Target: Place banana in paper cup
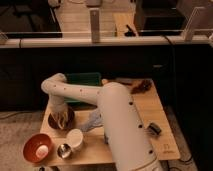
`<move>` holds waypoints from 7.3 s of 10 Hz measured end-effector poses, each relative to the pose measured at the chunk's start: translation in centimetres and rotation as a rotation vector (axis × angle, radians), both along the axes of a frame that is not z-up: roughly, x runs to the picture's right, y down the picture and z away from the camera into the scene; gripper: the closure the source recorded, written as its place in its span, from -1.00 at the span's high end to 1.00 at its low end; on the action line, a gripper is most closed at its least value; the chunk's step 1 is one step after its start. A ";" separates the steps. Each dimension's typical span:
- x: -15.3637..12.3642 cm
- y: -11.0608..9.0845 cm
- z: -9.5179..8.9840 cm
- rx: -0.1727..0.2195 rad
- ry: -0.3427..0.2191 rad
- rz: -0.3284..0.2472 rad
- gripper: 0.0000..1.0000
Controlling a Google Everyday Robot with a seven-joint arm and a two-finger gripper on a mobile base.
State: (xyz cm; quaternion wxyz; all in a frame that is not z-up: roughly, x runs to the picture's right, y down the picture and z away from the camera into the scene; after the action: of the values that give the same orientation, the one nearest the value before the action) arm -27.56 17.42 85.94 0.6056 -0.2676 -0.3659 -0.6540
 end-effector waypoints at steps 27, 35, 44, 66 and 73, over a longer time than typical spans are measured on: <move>3.6 -9.6 -12.6 0.201 -0.182 -0.015 -1.00; 3.4 -9.5 -12.6 0.199 -0.184 -0.017 -1.00; 3.5 -9.4 -12.5 0.198 -0.182 -0.016 -1.00; 3.5 -9.4 -12.5 0.198 -0.183 -0.016 -1.00; 3.5 -9.4 -12.5 0.198 -0.183 -0.016 -1.00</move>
State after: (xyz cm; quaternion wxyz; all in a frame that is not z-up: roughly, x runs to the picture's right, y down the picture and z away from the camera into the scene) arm -24.08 8.00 73.40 0.5880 -0.1490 -0.3512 -0.7133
